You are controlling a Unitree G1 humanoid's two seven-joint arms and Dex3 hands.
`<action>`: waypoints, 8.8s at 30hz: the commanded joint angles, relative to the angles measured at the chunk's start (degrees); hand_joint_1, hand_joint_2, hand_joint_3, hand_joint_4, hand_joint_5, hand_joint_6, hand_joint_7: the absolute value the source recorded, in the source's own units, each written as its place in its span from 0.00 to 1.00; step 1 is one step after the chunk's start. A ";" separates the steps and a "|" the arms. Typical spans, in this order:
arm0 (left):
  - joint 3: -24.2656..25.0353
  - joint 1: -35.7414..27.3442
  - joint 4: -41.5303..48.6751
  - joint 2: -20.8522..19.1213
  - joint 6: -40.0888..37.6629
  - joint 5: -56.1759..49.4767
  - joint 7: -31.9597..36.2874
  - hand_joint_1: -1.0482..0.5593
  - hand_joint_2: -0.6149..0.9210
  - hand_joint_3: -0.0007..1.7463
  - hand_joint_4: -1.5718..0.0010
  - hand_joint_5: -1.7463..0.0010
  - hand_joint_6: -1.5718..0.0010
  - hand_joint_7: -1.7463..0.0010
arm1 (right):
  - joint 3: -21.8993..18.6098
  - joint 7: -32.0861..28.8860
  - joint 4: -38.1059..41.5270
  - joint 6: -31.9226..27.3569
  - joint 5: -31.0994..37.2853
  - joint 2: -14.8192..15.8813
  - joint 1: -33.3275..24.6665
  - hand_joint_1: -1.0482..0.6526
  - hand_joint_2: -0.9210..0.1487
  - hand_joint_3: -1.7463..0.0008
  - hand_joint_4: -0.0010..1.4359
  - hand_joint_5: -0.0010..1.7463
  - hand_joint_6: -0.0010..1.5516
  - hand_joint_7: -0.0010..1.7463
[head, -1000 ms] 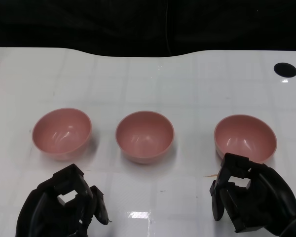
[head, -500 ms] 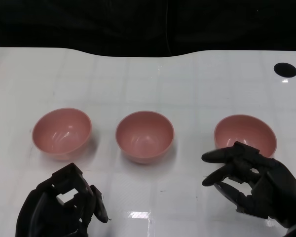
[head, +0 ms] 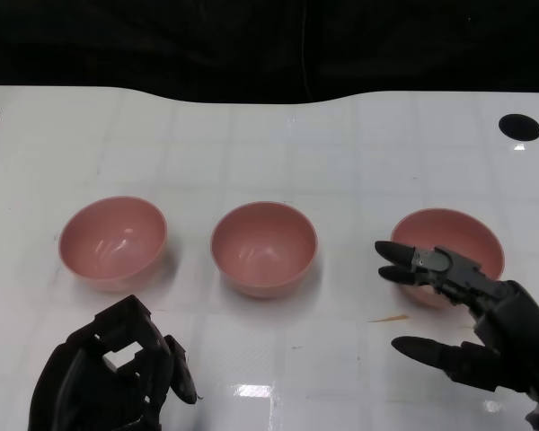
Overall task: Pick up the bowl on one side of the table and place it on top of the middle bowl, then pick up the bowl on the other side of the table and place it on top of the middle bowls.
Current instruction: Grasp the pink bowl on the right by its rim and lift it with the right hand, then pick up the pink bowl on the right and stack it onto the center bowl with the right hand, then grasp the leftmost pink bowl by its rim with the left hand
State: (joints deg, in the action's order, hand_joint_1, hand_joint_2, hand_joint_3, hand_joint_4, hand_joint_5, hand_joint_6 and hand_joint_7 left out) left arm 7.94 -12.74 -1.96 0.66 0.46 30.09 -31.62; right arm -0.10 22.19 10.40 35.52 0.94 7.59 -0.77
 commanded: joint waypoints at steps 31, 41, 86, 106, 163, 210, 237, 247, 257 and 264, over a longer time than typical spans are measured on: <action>-0.80 -0.71 -1.32 -0.18 0.13 -0.18 1.11 0.60 0.67 0.75 0.47 0.05 0.47 0.18 | 6.20 -23.29 -14.84 -25.95 52.58 11.82 1.14 0.28 0.04 1.00 0.04 0.27 0.19 0.02; -0.95 -0.96 -1.62 0.24 -0.01 0.40 1.20 0.60 0.69 0.73 0.46 0.06 0.47 0.19 | 13.82 -24.53 -6.62 -32.23 59.51 14.12 8.18 0.26 0.02 1.00 0.07 0.25 0.20 0.02; -2.28 -2.99 -4.87 1.36 0.36 -0.34 3.62 0.61 0.69 0.76 0.48 0.03 0.48 0.15 | 24.61 -60.96 21.53 -19.42 48.24 9.52 29.20 0.47 0.35 0.39 0.66 1.00 0.45 1.00; -2.64 -2.12 -3.80 1.73 0.40 -0.01 3.26 0.61 0.68 0.78 0.47 0.04 0.48 0.17 | 31.32 -50.53 23.90 -11.43 47.53 0.17 36.40 0.48 0.48 0.30 0.67 1.00 0.48 1.00; -3.47 -2.63 -4.37 1.89 1.04 -0.56 4.72 0.60 0.69 0.74 0.46 0.04 0.47 0.18 | 42.70 -32.97 24.47 -22.52 54.98 2.41 39.20 0.12 0.00 0.66 0.10 0.07 0.12 0.00; -2.43 -2.51 -7.38 1.87 1.48 -4.86 10.34 0.59 0.67 0.76 0.48 0.00 0.51 0.08 | 18.65 -32.11 11.58 9.47 15.06 4.74 10.31 0.50 0.32 0.52 0.47 0.75 0.49 0.43; -2.84 -2.97 -14.09 -2.90 6.84 -22.27 18.39 0.51 0.99 0.16 0.66 0.46 0.55 0.81 | 8.85 -5.23 -3.30 -3.01 -11.63 2.02 -6.20 0.55 0.53 0.18 0.57 1.00 0.51 0.86; -4.53 0.86 -23.00 -11.79 2.66 -59.80 28.36 0.38 1.00 0.06 0.80 0.57 0.65 0.98 | 7.08 -2.53 -1.71 -3.53 -11.68 0.15 -6.30 0.54 0.54 0.19 0.58 0.95 0.53 0.82; -9.49 6.39 -21.41 -15.55 -3.67 -84.06 31.58 0.38 0.96 0.00 0.85 0.67 0.70 1.00 | 6.01 -2.21 -1.58 -3.26 -10.58 -0.79 -6.30 0.55 0.52 0.21 0.58 0.95 0.53 0.81; -13.83 11.53 -17.04 -15.91 -12.71 -93.51 25.91 0.34 0.97 0.00 0.82 0.75 0.75 1.00 | 5.73 -2.48 -2.00 -4.19 -9.91 -1.01 -6.27 0.54 0.51 0.22 0.57 0.95 0.53 0.81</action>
State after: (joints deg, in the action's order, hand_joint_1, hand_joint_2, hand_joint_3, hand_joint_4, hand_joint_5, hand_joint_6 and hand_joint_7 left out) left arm -5.07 -2.52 -20.23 -14.42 -10.41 -61.38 -3.94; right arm 6.35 19.83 8.35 31.84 -9.20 6.53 -7.00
